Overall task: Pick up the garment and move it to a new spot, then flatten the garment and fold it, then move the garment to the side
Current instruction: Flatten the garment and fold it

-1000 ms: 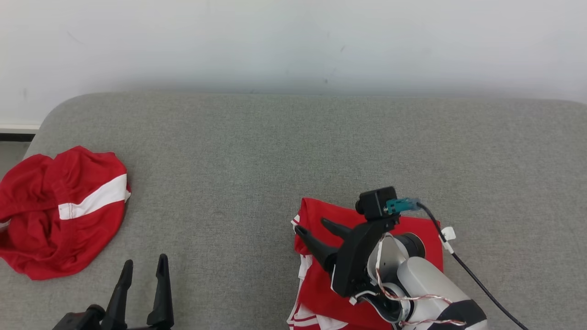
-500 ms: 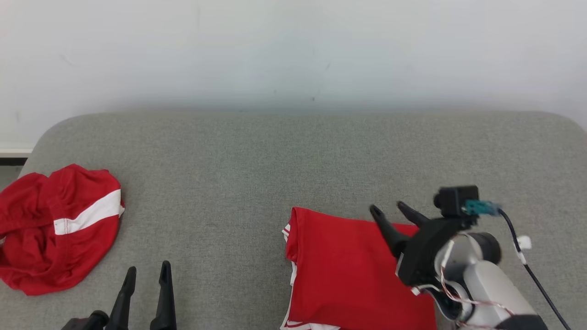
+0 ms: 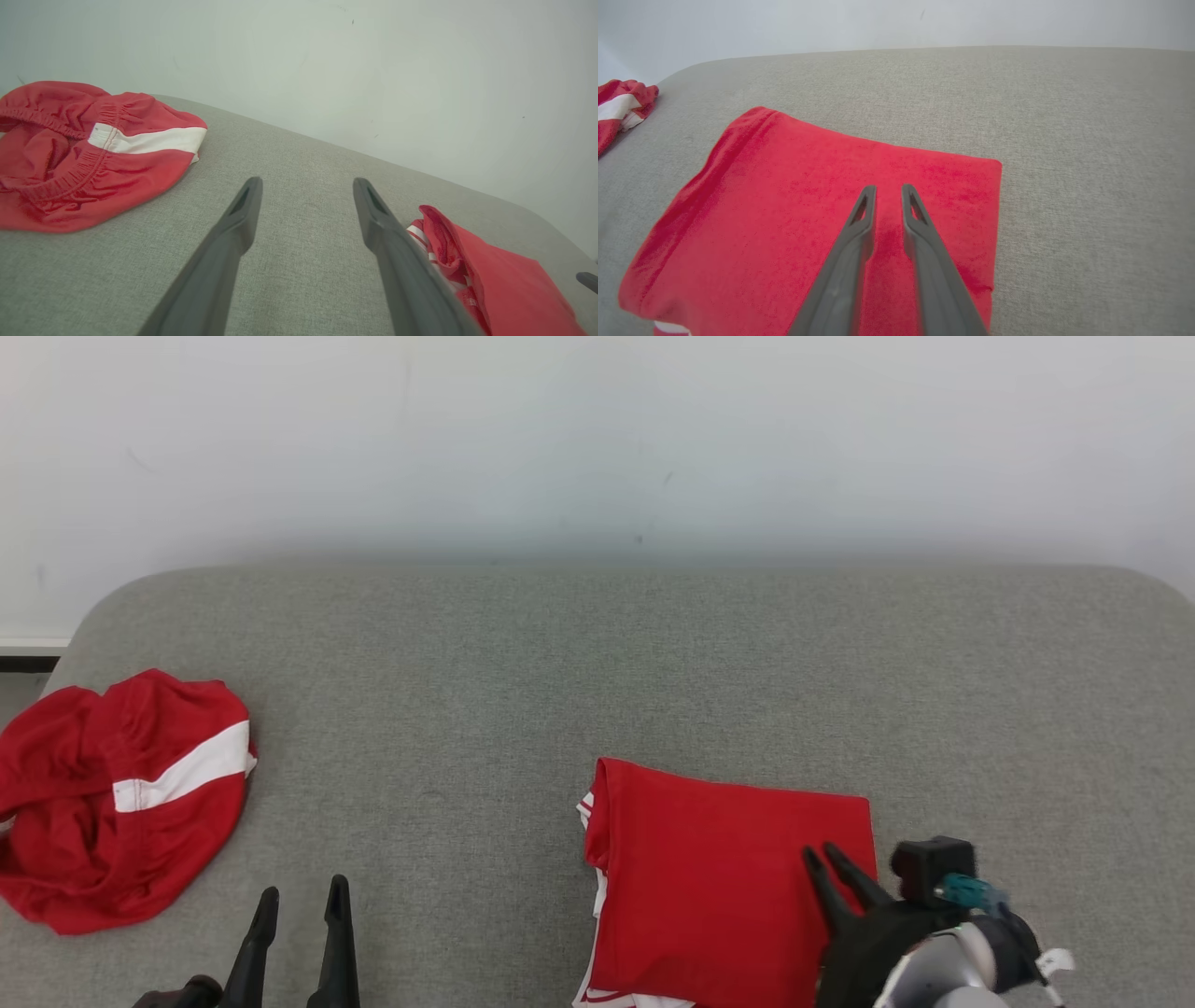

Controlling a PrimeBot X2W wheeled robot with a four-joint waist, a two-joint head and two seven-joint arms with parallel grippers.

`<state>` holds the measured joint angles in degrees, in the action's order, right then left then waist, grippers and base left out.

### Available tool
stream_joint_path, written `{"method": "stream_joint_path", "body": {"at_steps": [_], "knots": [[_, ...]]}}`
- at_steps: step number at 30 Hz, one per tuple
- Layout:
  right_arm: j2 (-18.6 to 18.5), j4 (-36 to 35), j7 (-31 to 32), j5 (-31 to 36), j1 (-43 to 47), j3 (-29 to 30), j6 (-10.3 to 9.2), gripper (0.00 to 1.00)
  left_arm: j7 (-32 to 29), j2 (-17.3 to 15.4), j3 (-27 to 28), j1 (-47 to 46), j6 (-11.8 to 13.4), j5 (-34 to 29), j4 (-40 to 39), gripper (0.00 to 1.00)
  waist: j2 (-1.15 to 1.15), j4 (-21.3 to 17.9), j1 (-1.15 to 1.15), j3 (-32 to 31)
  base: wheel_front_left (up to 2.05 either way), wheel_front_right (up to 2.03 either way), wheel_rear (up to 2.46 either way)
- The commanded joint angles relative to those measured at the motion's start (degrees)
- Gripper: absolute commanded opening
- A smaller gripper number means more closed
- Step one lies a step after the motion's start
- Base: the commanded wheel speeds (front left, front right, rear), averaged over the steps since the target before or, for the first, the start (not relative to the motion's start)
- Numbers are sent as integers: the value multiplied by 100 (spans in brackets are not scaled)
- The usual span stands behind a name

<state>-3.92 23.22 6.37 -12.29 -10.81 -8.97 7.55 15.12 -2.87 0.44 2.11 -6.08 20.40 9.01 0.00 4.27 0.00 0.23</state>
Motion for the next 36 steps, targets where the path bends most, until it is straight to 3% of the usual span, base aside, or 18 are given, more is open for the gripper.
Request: {"method": "stream_joint_path", "body": {"at_steps": [1,2,15,20,36], "knots": [[43,34,-58,73,-93,-100,-11,54,2,-2,11,10,-24,-29,11,100,0,42,0,-7,0,0,0],[64,64,-98,72,-131,-186,-11,100,2,-4,16,0,-31,-35,24,100,0,63,0,-14,0,0,0],[101,122,-504,-636,-301,-1876,-11,100,2,-3,68,-50,-81,-87,199,100,0,231,0,-122,0,0,0],[98,156,-538,-585,-212,-2294,-11,100,2,-3,78,-55,-83,-81,199,100,0,242,0,-122,0,0,0],[100,657,-601,623,-378,-2460,-11,100,2,-3,-56,-125,-65,21,129,100,0,397,0,148,0,0,0]]}}
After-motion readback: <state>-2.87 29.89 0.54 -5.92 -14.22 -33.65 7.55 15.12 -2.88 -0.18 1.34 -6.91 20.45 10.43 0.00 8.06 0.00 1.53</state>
